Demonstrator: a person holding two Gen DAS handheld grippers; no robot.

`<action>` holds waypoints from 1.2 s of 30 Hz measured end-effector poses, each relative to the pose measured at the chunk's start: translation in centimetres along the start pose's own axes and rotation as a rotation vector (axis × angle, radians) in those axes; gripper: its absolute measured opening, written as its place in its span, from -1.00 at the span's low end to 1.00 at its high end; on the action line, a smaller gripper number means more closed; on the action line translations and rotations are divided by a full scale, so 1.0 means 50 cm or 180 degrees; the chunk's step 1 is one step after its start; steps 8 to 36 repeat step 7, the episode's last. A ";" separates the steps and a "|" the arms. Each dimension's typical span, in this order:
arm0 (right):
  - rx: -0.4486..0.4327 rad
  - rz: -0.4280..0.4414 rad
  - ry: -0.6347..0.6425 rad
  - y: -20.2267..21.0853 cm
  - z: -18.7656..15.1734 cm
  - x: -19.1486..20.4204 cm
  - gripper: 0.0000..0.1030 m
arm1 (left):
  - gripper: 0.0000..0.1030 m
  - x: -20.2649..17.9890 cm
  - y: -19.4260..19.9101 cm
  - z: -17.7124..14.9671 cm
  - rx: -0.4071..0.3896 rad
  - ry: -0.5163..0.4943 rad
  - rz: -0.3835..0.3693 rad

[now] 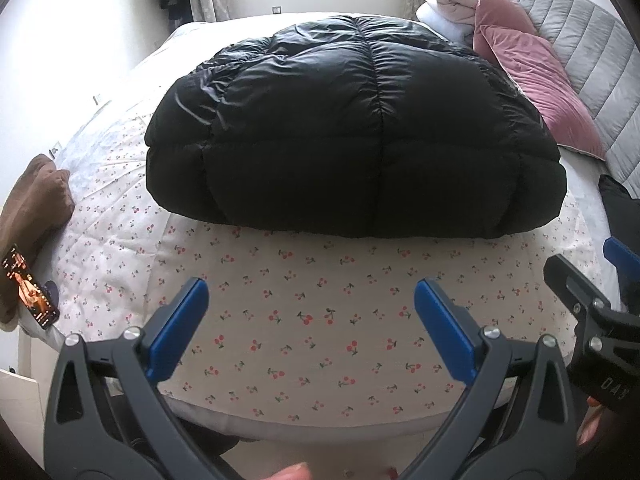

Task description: Fold large clothes

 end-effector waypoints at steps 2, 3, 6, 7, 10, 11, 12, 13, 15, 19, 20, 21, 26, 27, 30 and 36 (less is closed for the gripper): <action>0.0008 0.0010 0.0000 -0.004 -0.002 0.003 0.99 | 0.98 0.000 -0.004 -0.002 0.0017 0.0001 0.0003; 0.0013 0.0014 0.0000 -0.006 -0.002 0.004 0.99 | 0.98 0.000 -0.007 -0.003 0.0024 0.0000 0.0005; 0.0041 0.0039 -0.0003 -0.018 -0.006 0.008 0.99 | 0.99 0.003 -0.019 -0.007 0.0055 0.0016 0.0008; 0.0052 0.0049 -0.0008 -0.023 -0.008 0.010 0.99 | 0.98 0.004 -0.025 -0.008 0.0069 0.0035 0.0001; 0.0052 0.0049 -0.0008 -0.023 -0.008 0.010 0.99 | 0.98 0.004 -0.025 -0.008 0.0069 0.0035 0.0001; 0.0052 0.0049 -0.0008 -0.023 -0.008 0.010 0.99 | 0.98 0.004 -0.025 -0.008 0.0069 0.0035 0.0001; 0.0052 0.0049 -0.0008 -0.023 -0.008 0.010 0.99 | 0.98 0.004 -0.025 -0.008 0.0069 0.0035 0.0001; 0.0052 0.0049 -0.0008 -0.023 -0.008 0.010 0.99 | 0.98 0.004 -0.025 -0.008 0.0069 0.0035 0.0001; 0.0052 0.0049 -0.0008 -0.023 -0.008 0.010 0.99 | 0.98 0.004 -0.025 -0.008 0.0069 0.0035 0.0001; 0.0052 0.0049 -0.0008 -0.023 -0.008 0.010 0.99 | 0.98 0.004 -0.025 -0.008 0.0069 0.0035 0.0001; 0.0052 0.0049 -0.0008 -0.023 -0.008 0.010 0.99 | 0.98 0.004 -0.025 -0.008 0.0069 0.0035 0.0001; 0.0052 0.0049 -0.0008 -0.023 -0.008 0.010 0.99 | 0.98 0.004 -0.025 -0.008 0.0069 0.0035 0.0001; 0.0052 0.0049 -0.0008 -0.023 -0.008 0.010 0.99 | 0.98 0.004 -0.025 -0.008 0.0069 0.0035 0.0001; 0.0052 0.0049 -0.0008 -0.023 -0.008 0.010 0.99 | 0.98 0.004 -0.025 -0.008 0.0069 0.0035 0.0001; 0.0052 0.0049 -0.0008 -0.023 -0.008 0.010 0.99 | 0.98 0.004 -0.025 -0.008 0.0069 0.0035 0.0001; 0.0052 0.0049 -0.0008 -0.023 -0.008 0.010 0.99 | 0.98 0.004 -0.025 -0.008 0.0069 0.0035 0.0001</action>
Point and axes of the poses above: each gripper's, at about its wrist camera, not at the fingertips, and y roughly against the way its jaws point, x to its left, z to its top, the point moved 9 cm from there along -y, roughly the way its jaws point, and after that the axes turned 4 degrees about -x, right-handed, at the moved point
